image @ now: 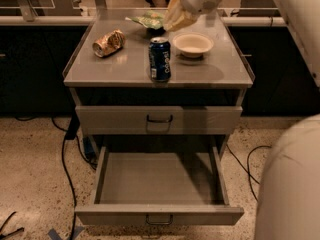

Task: Place pepsi can into middle drawer

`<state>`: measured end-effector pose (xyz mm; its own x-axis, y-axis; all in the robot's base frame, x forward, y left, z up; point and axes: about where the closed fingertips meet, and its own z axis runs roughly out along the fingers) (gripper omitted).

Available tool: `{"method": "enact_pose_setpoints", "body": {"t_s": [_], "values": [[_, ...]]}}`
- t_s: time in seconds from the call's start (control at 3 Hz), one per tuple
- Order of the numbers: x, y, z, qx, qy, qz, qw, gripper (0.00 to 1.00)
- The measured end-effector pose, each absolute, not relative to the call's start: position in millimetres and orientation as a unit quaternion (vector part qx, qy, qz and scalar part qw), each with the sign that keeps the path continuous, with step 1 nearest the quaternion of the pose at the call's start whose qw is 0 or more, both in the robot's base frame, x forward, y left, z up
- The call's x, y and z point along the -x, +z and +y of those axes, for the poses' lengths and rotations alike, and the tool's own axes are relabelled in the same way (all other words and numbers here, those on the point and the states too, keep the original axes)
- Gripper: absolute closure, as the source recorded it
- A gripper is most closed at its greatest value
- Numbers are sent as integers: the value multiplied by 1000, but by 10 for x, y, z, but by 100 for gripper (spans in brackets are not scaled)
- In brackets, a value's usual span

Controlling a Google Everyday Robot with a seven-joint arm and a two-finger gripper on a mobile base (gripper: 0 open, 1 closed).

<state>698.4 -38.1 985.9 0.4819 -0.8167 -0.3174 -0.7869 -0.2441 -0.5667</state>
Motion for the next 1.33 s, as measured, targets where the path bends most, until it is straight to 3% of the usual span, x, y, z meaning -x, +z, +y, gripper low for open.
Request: {"method": "enact_pose_setpoints", "body": {"t_s": [0.33, 1.0, 1.33], "values": [[-6731, 9647, -603, 774, -9, 532, 343, 100], [-6635, 9460, -678, 772, 0, 542, 332, 80], [-6635, 9460, -678, 772, 0, 542, 332, 62]]}}
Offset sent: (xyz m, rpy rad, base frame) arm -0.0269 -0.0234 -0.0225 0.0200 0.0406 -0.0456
